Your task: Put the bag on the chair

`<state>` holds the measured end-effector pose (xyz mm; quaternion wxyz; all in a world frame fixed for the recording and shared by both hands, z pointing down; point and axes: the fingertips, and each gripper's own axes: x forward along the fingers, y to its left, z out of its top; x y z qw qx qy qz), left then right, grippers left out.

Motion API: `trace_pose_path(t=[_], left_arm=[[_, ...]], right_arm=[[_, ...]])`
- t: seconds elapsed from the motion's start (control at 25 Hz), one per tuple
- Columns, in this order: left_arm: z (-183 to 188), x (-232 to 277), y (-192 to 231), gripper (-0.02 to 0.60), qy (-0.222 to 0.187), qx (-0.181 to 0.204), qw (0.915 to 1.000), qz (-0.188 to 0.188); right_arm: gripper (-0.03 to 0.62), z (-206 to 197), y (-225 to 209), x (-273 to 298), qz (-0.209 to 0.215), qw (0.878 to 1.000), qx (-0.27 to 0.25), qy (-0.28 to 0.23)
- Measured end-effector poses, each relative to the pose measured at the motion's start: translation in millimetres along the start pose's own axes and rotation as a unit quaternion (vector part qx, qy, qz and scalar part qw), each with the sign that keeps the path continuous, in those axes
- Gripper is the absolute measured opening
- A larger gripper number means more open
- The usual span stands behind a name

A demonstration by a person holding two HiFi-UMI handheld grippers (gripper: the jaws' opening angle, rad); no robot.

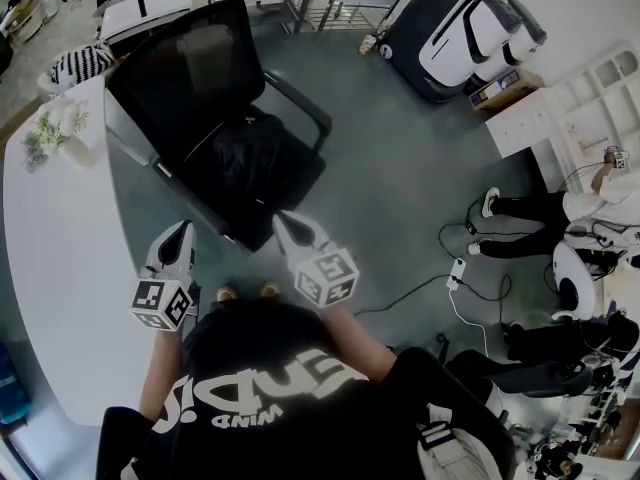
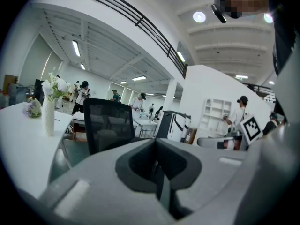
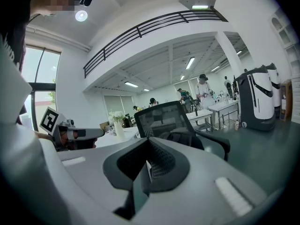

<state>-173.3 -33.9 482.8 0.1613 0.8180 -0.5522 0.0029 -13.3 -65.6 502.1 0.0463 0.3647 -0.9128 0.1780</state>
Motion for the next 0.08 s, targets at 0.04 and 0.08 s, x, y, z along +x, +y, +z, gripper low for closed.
trace_pose_path(t=[0.04,0.08], left_arm=[[0.5,0.1,-0.5,0.0,0.0,0.0,1.0,0.001],[1.0,0.3,-1.0,0.0,0.0,-0.001,1.0,0.003]], right_arm=[[0.002,0.4,0.3,-0.3,0.001,1.0,0.0,0.001],[0.002,0.8,0.5,-0.7,0.002,1.0,0.0,0.002]])
